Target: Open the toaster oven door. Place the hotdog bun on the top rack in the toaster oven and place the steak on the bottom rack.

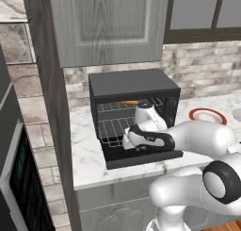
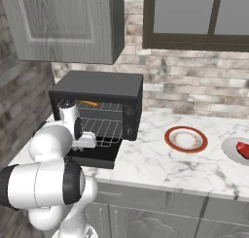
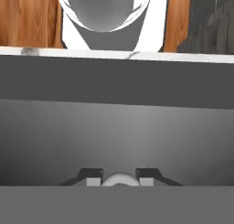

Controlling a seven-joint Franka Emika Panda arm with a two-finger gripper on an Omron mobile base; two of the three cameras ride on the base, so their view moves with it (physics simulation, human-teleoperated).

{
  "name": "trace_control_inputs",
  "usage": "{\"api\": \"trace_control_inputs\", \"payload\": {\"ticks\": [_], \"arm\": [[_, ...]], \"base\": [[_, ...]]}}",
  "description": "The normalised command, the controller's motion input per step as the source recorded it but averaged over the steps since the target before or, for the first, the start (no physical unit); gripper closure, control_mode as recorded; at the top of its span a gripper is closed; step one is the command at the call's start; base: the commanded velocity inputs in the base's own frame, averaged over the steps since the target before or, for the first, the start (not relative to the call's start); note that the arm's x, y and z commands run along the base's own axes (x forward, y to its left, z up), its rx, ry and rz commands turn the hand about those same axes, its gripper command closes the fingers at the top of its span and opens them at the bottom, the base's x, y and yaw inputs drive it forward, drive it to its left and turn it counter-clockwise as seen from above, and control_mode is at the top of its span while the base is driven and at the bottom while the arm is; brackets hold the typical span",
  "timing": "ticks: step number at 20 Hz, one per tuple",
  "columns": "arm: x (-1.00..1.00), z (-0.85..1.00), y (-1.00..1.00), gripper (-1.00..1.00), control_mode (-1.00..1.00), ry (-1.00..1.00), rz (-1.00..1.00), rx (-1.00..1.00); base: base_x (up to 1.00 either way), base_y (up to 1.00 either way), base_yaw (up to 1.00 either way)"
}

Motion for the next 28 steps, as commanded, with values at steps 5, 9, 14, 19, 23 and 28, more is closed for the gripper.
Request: {"api": "trace_control_inputs", "payload": {"ticks": [5, 9, 14, 19, 23, 28], "arm": [[-0.11, 0.83, 0.00, -1.00, -1.00, 0.05, 0.00, -0.01], [-0.14, 1.00, -0.01, -1.00, -1.00, 0.00, 0.00, 0.00], [-0.02, 0.83, 0.00, -1.00, -1.00, -0.12, 0.00, 0.00], [0.00, 0.93, -0.04, -1.00, -1.00, -0.11, 0.00, -0.01], [-0.01, 0.72, -0.37, -1.00, -1.00, -0.04, -0.01, -0.13], [0.02, 0.51, -0.40, -1.00, -1.00, 0.00, -0.15, -0.17]], "base": [[0.00, 0.00, 0.00], [0.00, 0.00, 0.00], [0.00, 0.00, 0.00], [0.00, 0.00, 0.00], [0.00, 0.00, 0.00], [0.00, 0.00, 0.00]]}}
